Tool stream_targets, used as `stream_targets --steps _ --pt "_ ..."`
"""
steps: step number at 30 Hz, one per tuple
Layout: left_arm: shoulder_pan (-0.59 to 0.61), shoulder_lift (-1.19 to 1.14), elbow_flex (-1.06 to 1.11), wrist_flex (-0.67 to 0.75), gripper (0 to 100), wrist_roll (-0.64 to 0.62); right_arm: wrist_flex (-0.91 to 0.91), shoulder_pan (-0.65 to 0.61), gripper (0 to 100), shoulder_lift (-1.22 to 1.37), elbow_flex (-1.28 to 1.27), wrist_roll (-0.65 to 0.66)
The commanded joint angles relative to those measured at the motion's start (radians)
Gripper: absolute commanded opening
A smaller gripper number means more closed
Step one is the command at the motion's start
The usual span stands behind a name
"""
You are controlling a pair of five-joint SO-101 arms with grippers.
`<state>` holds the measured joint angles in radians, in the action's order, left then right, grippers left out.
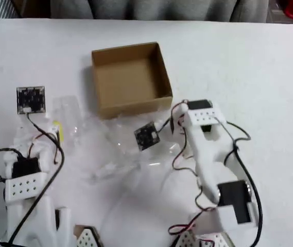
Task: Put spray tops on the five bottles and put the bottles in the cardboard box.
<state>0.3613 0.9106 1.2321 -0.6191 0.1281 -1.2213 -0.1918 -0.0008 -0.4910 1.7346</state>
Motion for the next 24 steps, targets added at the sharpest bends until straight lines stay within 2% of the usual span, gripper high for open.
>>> stream_targets --steps 1,7,11,13,20,24 --pt "-0.015 -0.002 -0.015 0.032 16 0.011 0.039 0.019 26.1 0.033 0.046 0.015" --pt "-0.03 -0.002 -0.014 0.032 16 0.017 0.096 0.01 23.6 0.085 0.048 0.008" --pt "-0.03 -0.002 -0.014 0.032 16 0.017 0.122 0.018 8.9 0.085 0.051 -0.003" --pt "-0.03 -0.002 -0.014 0.032 16 0.017 0.13 0.018 1.3 0.074 0.054 -0.058" --pt "-0.028 -0.002 -0.014 0.032 16 0.017 0.124 0.044 1.5 -0.081 0.094 -0.279" --pt "-0.025 -0.002 -0.014 0.032 16 0.017 0.12 0.116 1.6 -0.199 0.087 -0.416"
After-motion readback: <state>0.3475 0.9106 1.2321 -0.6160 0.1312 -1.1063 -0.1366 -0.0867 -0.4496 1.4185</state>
